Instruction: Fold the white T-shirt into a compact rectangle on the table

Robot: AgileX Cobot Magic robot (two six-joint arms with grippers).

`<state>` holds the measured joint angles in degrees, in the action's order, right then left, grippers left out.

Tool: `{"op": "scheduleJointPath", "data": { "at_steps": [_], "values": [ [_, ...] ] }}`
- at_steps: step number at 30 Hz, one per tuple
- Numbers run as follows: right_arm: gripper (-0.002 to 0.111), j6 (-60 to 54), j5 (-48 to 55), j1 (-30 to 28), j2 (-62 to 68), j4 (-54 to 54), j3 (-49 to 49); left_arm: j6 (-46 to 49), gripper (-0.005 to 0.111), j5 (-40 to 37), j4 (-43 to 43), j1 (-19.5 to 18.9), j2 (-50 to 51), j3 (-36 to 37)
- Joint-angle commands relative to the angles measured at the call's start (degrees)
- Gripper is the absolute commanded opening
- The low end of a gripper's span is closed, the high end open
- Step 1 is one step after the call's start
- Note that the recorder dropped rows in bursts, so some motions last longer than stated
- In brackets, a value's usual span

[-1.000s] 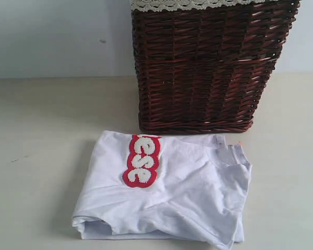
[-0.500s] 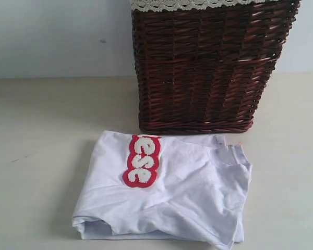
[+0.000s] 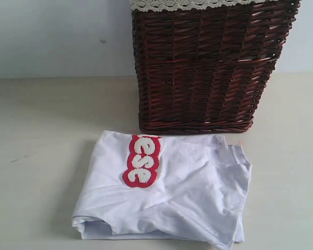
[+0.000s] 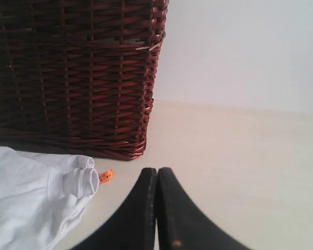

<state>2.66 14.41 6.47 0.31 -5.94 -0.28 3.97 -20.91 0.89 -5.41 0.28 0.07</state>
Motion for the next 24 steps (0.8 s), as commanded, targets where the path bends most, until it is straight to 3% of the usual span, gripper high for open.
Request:
{"op": "scheduleJointPath", "data": {
  "at_steps": [1,24],
  "values": [
    [0.0,0.6,0.3,-0.3,-0.3,1.7,0.3,0.2,0.0,0.4,-0.1,0.4,-0.3,-0.1],
    [0.0,0.4,0.3,-0.3,-0.3,2.9,0.3,0.2,0.0,0.4,-0.1,0.4,-0.3,-0.1]
  ]
}}
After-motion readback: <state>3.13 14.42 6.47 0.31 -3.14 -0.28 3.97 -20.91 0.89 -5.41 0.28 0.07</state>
